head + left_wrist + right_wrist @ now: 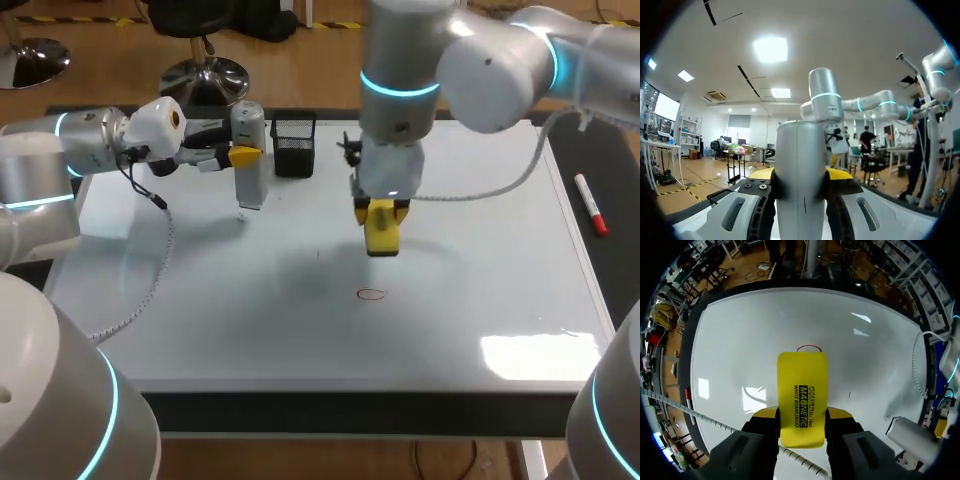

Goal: Pick up the inspection probe, press it on each red-marked spot on the whiteboard one by one, put down the probe, pick up the eraser, and wipe off all the red marks.

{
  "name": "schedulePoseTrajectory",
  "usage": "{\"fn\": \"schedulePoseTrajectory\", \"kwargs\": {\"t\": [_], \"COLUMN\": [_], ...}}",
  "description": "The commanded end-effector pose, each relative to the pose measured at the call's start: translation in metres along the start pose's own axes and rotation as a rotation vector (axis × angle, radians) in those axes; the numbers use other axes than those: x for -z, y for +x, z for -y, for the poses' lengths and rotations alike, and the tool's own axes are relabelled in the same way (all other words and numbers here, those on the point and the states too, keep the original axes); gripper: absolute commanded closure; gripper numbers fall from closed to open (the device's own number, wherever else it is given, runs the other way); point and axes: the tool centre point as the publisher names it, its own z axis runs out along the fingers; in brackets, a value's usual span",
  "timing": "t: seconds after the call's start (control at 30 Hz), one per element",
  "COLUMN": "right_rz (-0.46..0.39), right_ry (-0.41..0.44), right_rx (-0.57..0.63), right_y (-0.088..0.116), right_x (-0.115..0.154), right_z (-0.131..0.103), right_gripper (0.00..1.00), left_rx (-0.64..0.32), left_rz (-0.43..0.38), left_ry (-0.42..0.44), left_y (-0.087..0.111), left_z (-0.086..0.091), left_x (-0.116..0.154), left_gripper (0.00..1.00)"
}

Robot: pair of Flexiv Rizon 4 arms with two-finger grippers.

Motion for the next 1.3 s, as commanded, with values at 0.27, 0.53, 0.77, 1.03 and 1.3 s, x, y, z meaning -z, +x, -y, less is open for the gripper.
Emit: {"fn": "schedulePoseTrajectory", "kwargs": {"t": [0.27,0.53,0.77,1.03,1.3], "right_rz": [-0.014,-0.019,-0.016,-0.008,0.009], "right_ry": [0.041,0.042,0.055,0.067,0.072], "right_rx": [0.015,0.013,0.005,-0.004,0.021], "right_y": [-0.025,-0.04,-0.043,-0.042,-0.047], "right_x": [-0.012,-0.032,-0.04,-0.051,-0.057], "right_z": [-0.037,-0.058,-0.065,-0.07,-0.063], "right_gripper": [1.0,1.0,1.0,1.0,1.0], "left_rx": [-0.001,-0.001,-0.001,-0.001,-0.001], "left_rz": [0.001,0.001,0.001,0.001,0.001], "left_ry": [0.0,0.0,0.0,0.0,0.0], "left_y": [0.0,0.0,0.0,0.0,0.0], "left_z": [0.001,0.001,0.001,0.001,0.001], "left_x": [0.0,0.0,0.0,0.0,0.0], "left_gripper": [1.0,1.0,1.0,1.0,1.0]}}
